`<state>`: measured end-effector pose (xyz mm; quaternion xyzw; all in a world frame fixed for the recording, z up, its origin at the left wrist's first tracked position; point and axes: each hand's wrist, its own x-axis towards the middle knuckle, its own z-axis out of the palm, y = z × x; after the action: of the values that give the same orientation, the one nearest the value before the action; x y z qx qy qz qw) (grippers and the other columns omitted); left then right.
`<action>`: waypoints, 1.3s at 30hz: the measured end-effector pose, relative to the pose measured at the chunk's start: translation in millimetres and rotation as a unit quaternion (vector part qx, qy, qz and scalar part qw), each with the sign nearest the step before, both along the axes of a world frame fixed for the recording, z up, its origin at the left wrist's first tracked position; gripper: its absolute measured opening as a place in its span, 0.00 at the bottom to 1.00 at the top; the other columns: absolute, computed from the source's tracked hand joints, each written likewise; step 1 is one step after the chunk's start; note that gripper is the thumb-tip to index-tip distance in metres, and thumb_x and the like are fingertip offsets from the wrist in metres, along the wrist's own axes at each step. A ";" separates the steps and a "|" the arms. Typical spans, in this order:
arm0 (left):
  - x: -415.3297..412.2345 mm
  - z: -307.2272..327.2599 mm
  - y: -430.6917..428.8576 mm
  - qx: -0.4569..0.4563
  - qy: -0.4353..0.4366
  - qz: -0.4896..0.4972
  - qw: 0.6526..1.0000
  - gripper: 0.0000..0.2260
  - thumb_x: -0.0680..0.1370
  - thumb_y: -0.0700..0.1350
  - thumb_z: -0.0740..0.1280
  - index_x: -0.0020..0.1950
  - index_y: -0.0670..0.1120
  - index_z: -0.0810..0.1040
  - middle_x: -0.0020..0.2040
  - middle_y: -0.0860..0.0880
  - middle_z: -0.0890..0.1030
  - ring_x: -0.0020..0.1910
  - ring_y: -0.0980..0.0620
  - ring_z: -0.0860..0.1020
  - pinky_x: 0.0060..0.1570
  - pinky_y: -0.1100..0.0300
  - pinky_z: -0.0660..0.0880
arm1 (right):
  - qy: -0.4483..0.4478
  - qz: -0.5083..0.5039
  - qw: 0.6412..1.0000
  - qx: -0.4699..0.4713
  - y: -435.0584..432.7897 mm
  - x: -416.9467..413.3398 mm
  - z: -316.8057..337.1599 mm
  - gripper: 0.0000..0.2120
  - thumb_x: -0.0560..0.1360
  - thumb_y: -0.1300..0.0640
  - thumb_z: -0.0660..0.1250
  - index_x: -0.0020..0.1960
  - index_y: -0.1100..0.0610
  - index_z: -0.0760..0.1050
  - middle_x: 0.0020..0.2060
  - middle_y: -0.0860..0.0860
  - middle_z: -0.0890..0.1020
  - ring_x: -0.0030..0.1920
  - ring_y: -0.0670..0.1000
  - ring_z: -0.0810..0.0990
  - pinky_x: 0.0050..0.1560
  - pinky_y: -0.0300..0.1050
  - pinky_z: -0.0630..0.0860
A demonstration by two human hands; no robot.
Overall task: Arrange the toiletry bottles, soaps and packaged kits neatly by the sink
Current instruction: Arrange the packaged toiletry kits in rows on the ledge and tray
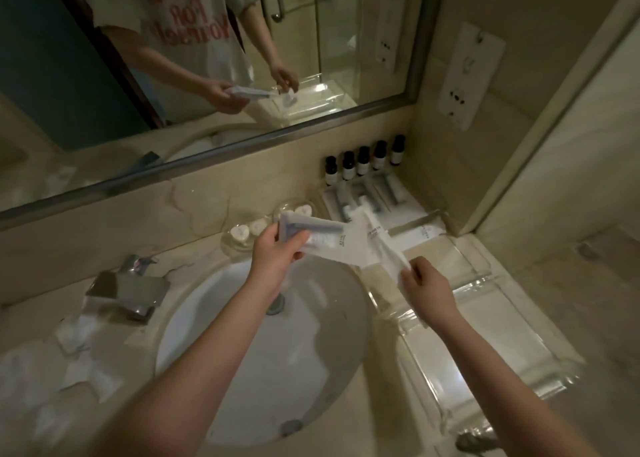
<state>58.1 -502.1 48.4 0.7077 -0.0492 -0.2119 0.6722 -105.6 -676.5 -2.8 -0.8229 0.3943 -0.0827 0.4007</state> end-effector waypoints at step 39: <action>26.0 -32.9 -64.3 0.096 -0.018 -0.128 0.987 0.03 0.74 0.40 0.69 0.45 0.47 0.78 0.40 0.48 0.80 0.41 0.50 0.80 0.50 0.51 0.77 | 0.152 -0.179 0.950 0.207 -53.3 61.0 -62.4 0.09 0.74 0.58 0.63 0.45 0.64 0.75 0.40 0.56 0.76 0.40 0.55 0.74 0.38 0.43 0.68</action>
<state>84.1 -566.4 15.5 0.7603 -0.1311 -0.2870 0.5678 -44.6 -729.8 -65.2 -0.6409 0.5998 0.0567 0.4756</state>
